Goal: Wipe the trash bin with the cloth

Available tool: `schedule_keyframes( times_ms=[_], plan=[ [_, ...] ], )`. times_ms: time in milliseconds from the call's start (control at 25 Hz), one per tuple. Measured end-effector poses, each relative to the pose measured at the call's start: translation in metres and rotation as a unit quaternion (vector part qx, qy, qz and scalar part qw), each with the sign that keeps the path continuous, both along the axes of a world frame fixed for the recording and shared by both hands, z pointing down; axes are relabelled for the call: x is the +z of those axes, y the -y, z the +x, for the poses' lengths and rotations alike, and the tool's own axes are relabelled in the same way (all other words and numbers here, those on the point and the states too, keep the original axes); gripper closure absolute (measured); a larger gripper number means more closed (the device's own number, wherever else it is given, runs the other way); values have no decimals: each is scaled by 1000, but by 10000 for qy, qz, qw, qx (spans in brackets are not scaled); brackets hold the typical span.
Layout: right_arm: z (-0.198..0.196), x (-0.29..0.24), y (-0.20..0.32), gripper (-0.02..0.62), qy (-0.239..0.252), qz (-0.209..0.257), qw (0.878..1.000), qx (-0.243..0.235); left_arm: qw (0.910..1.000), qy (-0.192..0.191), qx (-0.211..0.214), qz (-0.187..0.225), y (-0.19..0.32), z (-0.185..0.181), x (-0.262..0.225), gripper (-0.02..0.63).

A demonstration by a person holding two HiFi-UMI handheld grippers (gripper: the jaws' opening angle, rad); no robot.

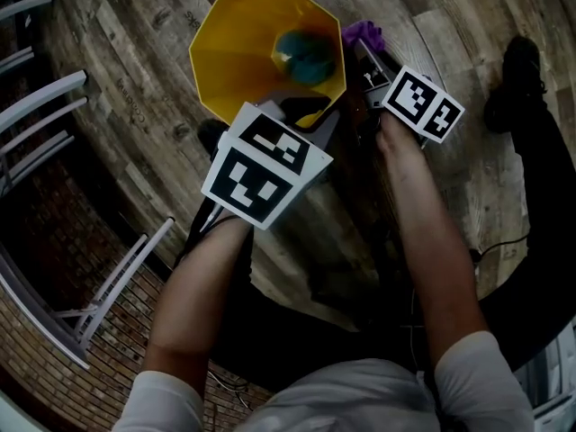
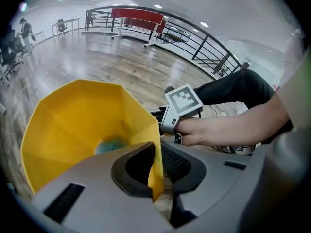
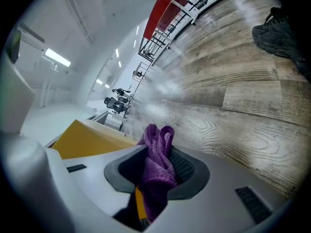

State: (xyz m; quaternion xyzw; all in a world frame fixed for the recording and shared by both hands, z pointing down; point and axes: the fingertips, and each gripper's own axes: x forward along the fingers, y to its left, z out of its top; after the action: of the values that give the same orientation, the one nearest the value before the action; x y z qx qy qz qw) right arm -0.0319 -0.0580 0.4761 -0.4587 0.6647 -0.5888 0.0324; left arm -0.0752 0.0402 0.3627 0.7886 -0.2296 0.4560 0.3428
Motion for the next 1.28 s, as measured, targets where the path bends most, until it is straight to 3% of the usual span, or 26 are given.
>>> schedule_keyframes(
  times_ms=[320,640,1040,1160,1280],
  plan=[
    [-14,40,16,480,-418,-242,9982,-351,9998,-65,-195,-21,5,-1,-2,565],
    [-20,81,19,480,-814,-485,9936,-611,9999,-86,-123,-2,5,0,-5,565],
    [-25,121,16,480,-1672,-653,9763,-1206,10000,-66,-42,35,1,-2,-5,563],
    [-23,118,17,480,-1686,-656,9744,-1335,9998,-151,77,41,-3,-1,-7,563],
    [-12,106,14,480,-1532,-635,9787,-1210,9984,-160,484,228,-8,-2,-15,518]
  ],
)
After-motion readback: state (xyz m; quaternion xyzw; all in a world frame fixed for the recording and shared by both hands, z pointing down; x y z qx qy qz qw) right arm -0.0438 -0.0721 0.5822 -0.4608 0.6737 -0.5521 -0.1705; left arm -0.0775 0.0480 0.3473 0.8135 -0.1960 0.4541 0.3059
